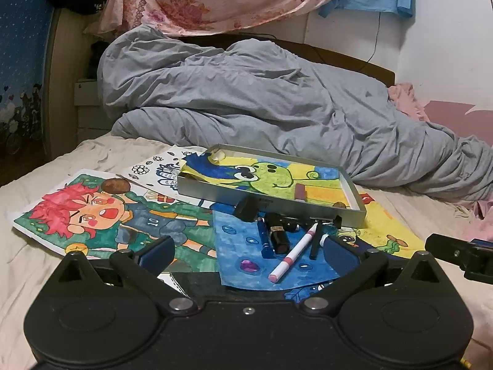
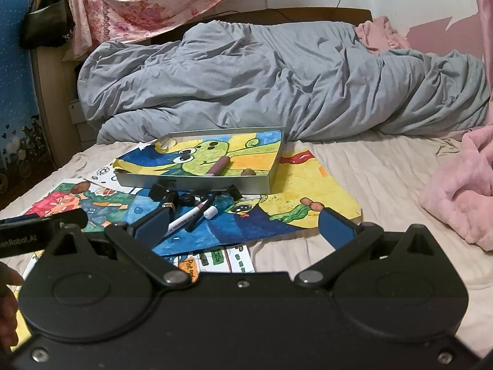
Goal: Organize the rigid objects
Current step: 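Withdraw both tools from the tray back over the pens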
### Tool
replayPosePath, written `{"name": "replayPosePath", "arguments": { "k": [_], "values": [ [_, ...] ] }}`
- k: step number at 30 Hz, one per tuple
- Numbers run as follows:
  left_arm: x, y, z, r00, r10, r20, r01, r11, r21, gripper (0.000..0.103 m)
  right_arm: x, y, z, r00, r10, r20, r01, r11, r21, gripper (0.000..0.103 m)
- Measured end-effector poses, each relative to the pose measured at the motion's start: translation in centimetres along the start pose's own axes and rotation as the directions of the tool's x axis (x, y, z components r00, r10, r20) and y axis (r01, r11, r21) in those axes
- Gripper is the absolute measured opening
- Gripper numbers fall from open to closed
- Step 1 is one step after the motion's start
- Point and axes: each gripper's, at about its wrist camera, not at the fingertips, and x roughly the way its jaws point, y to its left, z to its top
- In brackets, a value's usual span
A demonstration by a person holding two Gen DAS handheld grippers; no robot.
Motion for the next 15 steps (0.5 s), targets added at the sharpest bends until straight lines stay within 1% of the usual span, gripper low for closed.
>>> {"name": "replayPosePath", "arguments": {
  "k": [15],
  "values": [
    [-0.06,0.03,-0.05,1.0,0.0,0.005,0.0,1.0,-0.01,0.102,0.13,0.09,-0.07,1.0,0.01,-0.001,-0.01,1.0,-0.017,0.102]
  ]
}}
